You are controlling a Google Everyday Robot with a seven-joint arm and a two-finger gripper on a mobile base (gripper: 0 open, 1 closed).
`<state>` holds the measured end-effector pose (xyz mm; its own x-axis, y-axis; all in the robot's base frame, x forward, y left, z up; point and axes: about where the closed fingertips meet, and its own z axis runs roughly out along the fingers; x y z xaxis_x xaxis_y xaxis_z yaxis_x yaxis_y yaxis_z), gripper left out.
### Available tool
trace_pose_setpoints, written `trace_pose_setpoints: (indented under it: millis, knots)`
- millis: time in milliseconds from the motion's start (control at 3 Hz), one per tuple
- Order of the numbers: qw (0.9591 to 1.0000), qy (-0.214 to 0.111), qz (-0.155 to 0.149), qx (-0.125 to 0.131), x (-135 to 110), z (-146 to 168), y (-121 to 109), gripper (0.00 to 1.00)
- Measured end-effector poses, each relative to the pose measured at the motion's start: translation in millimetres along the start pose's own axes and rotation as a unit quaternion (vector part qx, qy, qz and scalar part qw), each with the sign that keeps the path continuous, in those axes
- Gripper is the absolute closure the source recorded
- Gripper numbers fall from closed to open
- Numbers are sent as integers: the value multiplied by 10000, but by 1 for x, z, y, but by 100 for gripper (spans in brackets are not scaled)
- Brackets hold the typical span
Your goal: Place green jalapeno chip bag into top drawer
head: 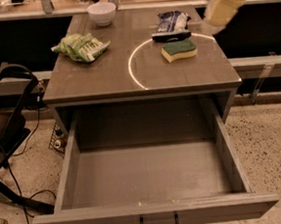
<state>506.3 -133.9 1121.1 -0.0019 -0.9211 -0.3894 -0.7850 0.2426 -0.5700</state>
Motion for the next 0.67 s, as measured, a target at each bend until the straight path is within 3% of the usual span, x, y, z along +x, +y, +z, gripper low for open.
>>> trace_pose_setpoints:
  millis: [333,667]
  knots:
    - [9982,-524,306,-12,-25,38,-37,0]
    - [9933,-813,801,158,-45,56,-54,0]
